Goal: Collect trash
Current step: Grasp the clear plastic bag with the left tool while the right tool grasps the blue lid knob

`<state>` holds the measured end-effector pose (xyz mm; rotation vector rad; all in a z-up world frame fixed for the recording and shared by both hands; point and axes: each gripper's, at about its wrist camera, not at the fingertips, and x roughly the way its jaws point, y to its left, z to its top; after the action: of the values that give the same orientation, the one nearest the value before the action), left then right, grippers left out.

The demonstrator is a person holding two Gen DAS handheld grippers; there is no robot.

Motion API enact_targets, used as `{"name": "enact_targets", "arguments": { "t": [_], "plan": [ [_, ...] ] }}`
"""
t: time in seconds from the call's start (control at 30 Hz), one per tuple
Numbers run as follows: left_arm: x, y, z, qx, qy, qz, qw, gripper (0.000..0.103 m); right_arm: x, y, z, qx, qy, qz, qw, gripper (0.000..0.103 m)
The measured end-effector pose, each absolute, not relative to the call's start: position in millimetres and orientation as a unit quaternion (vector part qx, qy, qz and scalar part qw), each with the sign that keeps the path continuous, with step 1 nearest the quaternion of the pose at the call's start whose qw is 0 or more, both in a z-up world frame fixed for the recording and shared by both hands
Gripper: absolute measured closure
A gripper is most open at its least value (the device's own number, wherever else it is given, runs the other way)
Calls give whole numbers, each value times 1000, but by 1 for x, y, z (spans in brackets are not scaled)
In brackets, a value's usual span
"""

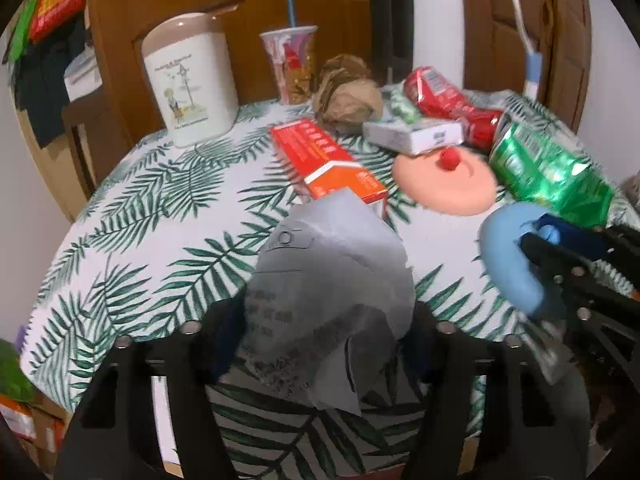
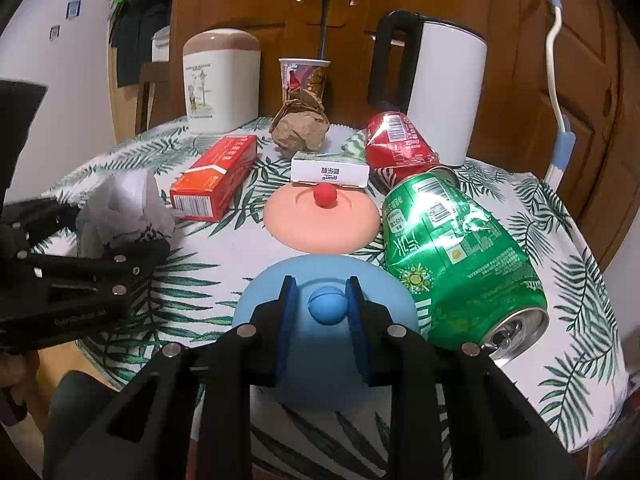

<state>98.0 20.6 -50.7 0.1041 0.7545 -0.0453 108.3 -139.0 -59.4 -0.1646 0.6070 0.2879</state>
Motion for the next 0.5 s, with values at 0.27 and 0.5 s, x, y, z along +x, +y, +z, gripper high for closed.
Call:
{"name": "enact_targets", "arguments": {
  "t": [0.27,0.5],
  "plan": [
    [89,27,-45,21,354,-53,933,46,102,-145,-53,-59,287,166,942,84],
    [63,22,-31,34,346,-59,936,46,72,-143,-38,-57,274,189,941,84]
  ]
}}
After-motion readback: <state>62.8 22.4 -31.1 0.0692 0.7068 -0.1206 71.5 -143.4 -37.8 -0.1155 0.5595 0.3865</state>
